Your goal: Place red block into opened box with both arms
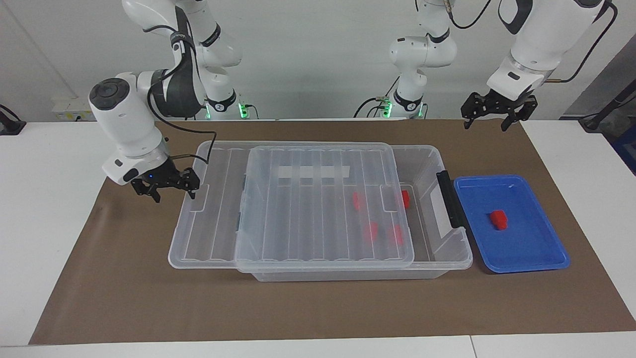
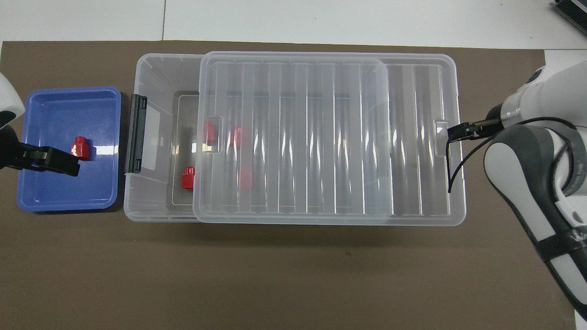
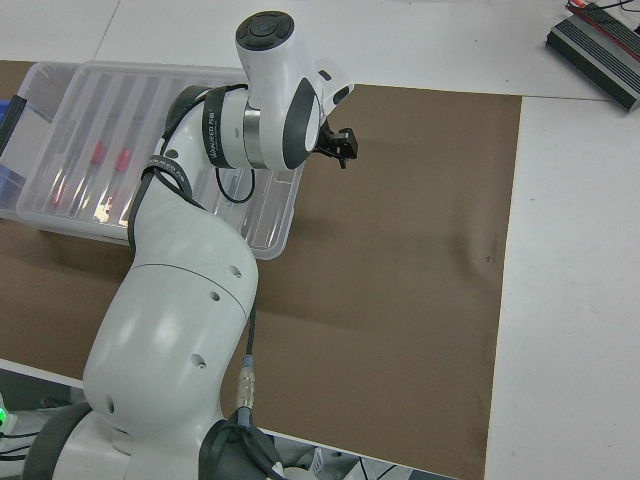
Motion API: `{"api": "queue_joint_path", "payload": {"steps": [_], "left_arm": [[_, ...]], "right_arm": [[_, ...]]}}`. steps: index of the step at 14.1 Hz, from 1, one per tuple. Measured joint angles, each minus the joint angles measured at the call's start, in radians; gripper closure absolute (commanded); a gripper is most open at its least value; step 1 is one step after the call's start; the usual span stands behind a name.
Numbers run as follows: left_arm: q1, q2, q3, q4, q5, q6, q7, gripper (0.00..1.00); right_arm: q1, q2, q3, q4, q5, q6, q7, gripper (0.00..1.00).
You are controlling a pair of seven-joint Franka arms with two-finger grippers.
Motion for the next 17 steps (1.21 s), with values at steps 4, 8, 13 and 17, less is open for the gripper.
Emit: {"api": "queue_joint_path", "payload": {"steps": [4, 8, 13, 17], "left_arm": [[0.042, -0.003, 0.006, -0.034, 0.0, 0.119, -0.003, 0.0], [0.118, 0.007, 0.01, -0.15, 0.0, 0.318, 0.002, 0.0], [0.121, 0.136, 0.004, -0.179, 0.0, 0.447, 0.002, 0.0], [0.14, 0.213, 0.008, -0.246, 0.0, 0.603, 0.002, 0.0]], "right_arm": [[-0.066, 0.0, -0.001, 0.0, -0.001, -0.004, -0.143, 0.02], [-0.111, 0.0, -0.001, 0.0, -0.001, -0.005, -0.256, 0.02], [-0.112, 0.0, 0.0, 0.001, -0.002, -0.005, -0.265, 0.02], [-0.112, -0.002, 0.001, 0.004, -0.002, -0.005, -0.265, 0.02]]}}
